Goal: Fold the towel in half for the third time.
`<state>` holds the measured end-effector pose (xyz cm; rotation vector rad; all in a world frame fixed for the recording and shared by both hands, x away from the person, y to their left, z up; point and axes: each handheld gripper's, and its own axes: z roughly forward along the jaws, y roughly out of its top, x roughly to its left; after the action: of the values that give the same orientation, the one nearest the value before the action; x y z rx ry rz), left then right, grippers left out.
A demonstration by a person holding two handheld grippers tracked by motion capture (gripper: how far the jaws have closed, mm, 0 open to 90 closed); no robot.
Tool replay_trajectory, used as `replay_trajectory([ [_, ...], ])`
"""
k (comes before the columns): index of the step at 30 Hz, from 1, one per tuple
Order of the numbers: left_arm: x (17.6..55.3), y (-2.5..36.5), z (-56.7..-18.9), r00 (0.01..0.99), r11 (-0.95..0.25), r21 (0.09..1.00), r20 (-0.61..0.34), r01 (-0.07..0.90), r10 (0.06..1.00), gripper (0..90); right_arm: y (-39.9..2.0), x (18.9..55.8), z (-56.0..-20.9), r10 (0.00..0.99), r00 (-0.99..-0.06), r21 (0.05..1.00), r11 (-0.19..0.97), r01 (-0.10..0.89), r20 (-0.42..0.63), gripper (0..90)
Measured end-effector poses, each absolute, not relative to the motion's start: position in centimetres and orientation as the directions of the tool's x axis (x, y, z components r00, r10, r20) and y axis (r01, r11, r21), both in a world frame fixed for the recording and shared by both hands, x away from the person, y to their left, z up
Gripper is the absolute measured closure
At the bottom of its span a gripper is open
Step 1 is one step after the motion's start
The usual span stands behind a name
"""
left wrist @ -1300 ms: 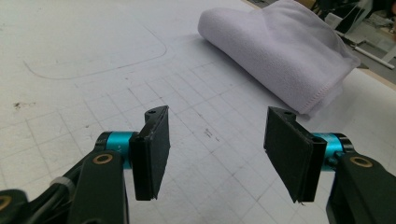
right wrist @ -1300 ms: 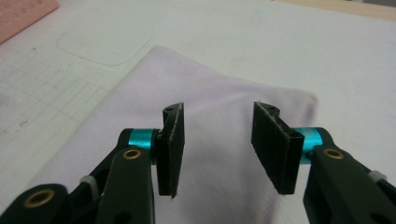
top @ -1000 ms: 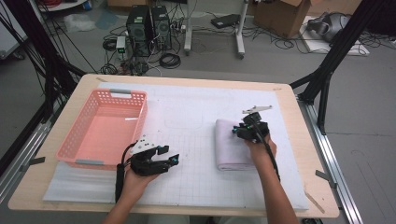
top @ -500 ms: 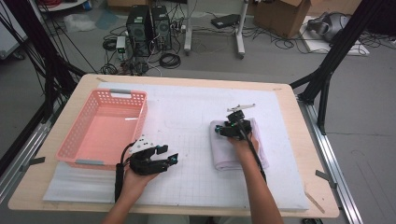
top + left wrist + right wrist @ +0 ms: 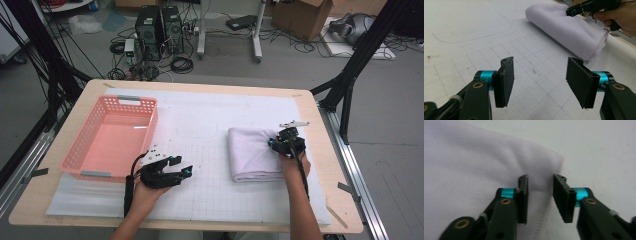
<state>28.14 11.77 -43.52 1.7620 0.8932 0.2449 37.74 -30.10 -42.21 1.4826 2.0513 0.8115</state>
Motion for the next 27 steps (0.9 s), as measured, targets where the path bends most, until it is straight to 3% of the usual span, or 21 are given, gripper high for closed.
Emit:
replay_trajectory([
  [4, 28.1, 11.8, -43.5, 0.695, -0.117, 0.889, -0.258, 0.443, 0.671, 39.4, -31.6, 36.4, -41.3, 0.944, -0.318, 0.774, 0.140, 0.617, 0.083, 62.5],
  [8, 28.2, 11.8, -43.5, 0.696, -0.121, 0.889, -0.255, 0.442, 0.671, 39.1, -32.1, 34.2, -40.7, 0.909, -0.410, 0.803, 0.189, 0.565, 0.074, 65.8],
  [14, 28.1, 11.6, -43.5, 0.699, -0.127, 0.890, -0.249, 0.439, 0.670, 38.9, -31.7, 31.3, -41.9, 0.854, -0.515, 0.782, 0.266, 0.563, 0.079, 68.8],
  [22, 28.0, 11.5, -43.5, 0.702, -0.115, 0.894, -0.254, 0.433, 0.665, 36.4, -31.9, 30.2, -43.0, 0.865, -0.499, 0.735, 0.374, 0.566, -0.055, 68.6],
  [27, 28.0, 11.6, -43.4, 0.702, -0.114, 0.896, -0.252, 0.429, 0.667, 34.2, -32.9, 29.5, -42.9, 0.889, -0.458, 0.764, 0.302, 0.571, -0.009, 60.2],
])
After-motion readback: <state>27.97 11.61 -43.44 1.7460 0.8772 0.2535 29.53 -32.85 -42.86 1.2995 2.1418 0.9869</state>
